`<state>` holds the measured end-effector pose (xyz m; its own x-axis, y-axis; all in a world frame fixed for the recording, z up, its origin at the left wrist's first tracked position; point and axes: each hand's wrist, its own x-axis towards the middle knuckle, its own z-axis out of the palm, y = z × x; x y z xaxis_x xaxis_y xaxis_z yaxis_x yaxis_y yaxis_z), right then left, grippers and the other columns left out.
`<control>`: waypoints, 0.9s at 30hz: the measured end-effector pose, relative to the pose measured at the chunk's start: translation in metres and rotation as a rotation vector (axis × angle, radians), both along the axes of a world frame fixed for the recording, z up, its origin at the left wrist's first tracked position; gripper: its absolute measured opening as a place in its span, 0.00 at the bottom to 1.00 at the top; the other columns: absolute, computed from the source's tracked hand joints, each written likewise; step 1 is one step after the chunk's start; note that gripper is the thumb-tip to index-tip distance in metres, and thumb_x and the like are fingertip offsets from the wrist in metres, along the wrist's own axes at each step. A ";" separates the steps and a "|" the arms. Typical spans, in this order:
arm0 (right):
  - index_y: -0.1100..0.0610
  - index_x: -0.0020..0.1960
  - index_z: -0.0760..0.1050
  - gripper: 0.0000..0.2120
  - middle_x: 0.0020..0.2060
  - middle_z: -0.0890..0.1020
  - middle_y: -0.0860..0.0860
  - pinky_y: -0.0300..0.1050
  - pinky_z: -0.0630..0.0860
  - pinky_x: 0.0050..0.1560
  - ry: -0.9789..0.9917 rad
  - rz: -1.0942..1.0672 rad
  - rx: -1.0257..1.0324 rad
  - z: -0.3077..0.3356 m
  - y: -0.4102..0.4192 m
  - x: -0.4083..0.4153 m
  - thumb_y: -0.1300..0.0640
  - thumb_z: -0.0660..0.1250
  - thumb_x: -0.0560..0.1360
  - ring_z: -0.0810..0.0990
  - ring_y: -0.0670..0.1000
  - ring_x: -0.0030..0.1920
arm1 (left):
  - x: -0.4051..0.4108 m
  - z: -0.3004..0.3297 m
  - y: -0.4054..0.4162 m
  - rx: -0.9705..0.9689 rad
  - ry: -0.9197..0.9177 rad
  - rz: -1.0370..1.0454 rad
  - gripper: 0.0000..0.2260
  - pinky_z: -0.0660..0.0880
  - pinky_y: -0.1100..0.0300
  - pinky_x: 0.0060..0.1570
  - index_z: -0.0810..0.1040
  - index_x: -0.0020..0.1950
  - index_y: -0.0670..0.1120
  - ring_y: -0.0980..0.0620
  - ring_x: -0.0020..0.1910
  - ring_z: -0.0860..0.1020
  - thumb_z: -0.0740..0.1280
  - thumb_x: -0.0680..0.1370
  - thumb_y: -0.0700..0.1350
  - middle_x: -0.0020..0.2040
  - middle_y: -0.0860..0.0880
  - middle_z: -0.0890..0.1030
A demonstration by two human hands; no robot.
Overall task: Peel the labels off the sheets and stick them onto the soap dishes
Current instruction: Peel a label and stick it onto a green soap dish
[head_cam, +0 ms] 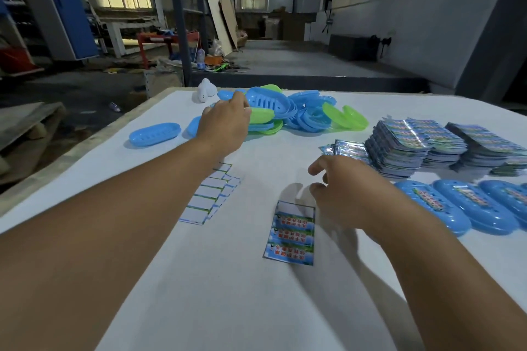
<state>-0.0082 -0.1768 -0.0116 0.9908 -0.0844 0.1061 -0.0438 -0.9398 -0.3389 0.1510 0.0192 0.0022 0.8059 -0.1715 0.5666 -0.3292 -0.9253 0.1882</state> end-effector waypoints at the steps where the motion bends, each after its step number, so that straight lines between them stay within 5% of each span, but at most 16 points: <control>1: 0.45 0.70 0.73 0.20 0.63 0.79 0.48 0.49 0.76 0.59 -0.010 -0.005 0.006 0.000 0.000 -0.001 0.53 0.64 0.79 0.77 0.54 0.62 | -0.005 0.001 0.000 -0.035 -0.033 -0.006 0.05 0.65 0.52 0.41 0.68 0.56 0.46 0.44 0.41 0.73 0.55 0.84 0.46 0.45 0.46 0.77; 7: 0.46 0.72 0.69 0.20 0.64 0.76 0.50 0.51 0.74 0.62 -0.209 0.061 0.060 0.003 0.000 0.002 0.53 0.64 0.80 0.75 0.55 0.64 | -0.046 0.012 -0.007 -0.513 0.032 -0.056 0.11 0.68 0.54 0.35 0.72 0.53 0.47 0.50 0.38 0.74 0.56 0.85 0.52 0.38 0.52 0.76; 12: 0.36 0.76 0.59 0.36 0.71 0.68 0.44 0.47 0.71 0.63 -0.337 0.236 0.280 0.000 0.005 0.004 0.45 0.74 0.74 0.72 0.49 0.67 | -0.075 0.000 -0.013 -0.714 0.317 -0.144 0.17 0.66 0.60 0.29 0.69 0.38 0.46 0.51 0.30 0.68 0.58 0.84 0.52 0.31 0.49 0.69; 17: 0.37 0.75 0.64 0.37 0.71 0.69 0.39 0.55 0.73 0.67 -0.256 0.345 0.288 -0.006 0.006 0.006 0.44 0.77 0.72 0.71 0.48 0.67 | -0.092 -0.012 -0.015 -0.979 0.576 -0.183 0.15 0.71 0.56 0.35 0.76 0.45 0.44 0.47 0.37 0.73 0.60 0.83 0.54 0.38 0.43 0.74; 23: 0.37 0.73 0.67 0.34 0.63 0.75 0.39 0.50 0.72 0.64 -0.244 0.303 0.224 -0.008 0.004 0.010 0.42 0.77 0.71 0.73 0.51 0.64 | -0.097 -0.018 -0.016 -1.093 0.713 -0.155 0.16 0.75 0.59 0.32 0.81 0.46 0.47 0.48 0.35 0.78 0.62 0.82 0.57 0.39 0.46 0.81; 27: 0.38 0.71 0.69 0.33 0.58 0.77 0.41 0.49 0.73 0.59 -0.208 0.257 0.227 -0.010 0.003 0.012 0.38 0.76 0.70 0.74 0.51 0.62 | -0.098 -0.021 -0.011 -0.881 0.536 -0.168 0.17 0.80 0.50 0.39 0.81 0.45 0.46 0.46 0.39 0.80 0.64 0.80 0.58 0.41 0.46 0.82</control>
<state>0.0037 -0.1739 -0.0221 0.9419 0.1195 0.3140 0.2749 -0.8113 -0.5159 0.0527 0.0082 -0.0190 0.9926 -0.0041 0.1210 -0.1152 -0.3393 0.9336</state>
